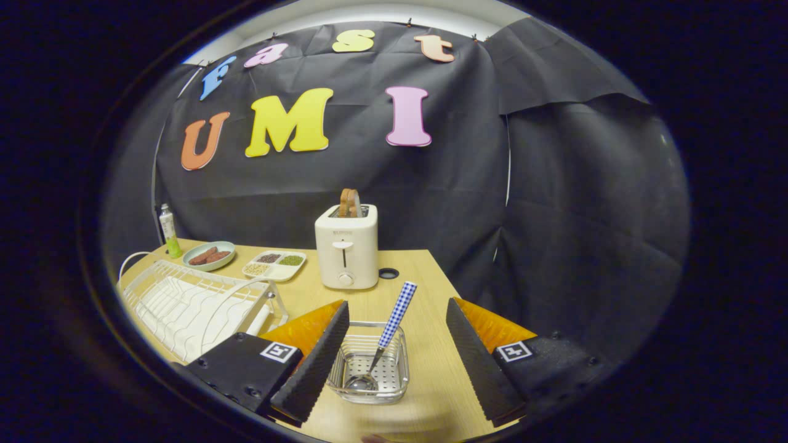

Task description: Take the plate from the dish rack, then take the spoon from the basket and place it into the plate.

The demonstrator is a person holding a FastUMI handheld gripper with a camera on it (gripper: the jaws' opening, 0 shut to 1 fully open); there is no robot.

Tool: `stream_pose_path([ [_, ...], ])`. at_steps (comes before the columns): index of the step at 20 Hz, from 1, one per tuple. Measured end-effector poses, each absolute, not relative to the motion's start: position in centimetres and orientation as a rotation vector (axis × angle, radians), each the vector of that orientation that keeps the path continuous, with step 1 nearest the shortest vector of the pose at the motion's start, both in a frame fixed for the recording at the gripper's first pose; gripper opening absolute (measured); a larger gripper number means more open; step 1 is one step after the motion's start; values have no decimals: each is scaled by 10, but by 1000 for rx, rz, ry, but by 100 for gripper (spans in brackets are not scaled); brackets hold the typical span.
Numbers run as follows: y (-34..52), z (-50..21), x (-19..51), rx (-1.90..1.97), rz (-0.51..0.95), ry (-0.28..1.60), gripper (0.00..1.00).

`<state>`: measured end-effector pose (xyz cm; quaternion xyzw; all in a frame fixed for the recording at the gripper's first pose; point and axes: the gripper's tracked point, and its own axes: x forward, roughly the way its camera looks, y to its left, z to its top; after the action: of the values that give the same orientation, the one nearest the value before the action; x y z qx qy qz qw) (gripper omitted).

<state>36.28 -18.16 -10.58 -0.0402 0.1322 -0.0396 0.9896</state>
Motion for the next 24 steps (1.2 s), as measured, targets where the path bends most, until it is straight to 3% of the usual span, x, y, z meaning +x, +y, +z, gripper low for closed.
stream_pose_path([
  [3,-185,-105,391,-52,-84,232,96],
  [4,-184,-109,396,-43,-73,250,88],
  [7,-181,-123,411,-26,-53,292,73],
  [12,-163,-128,413,40,43,312,24],
  [15,-162,-109,405,52,28,240,18],
  [24,-138,-11,346,-43,13,15,18],
])
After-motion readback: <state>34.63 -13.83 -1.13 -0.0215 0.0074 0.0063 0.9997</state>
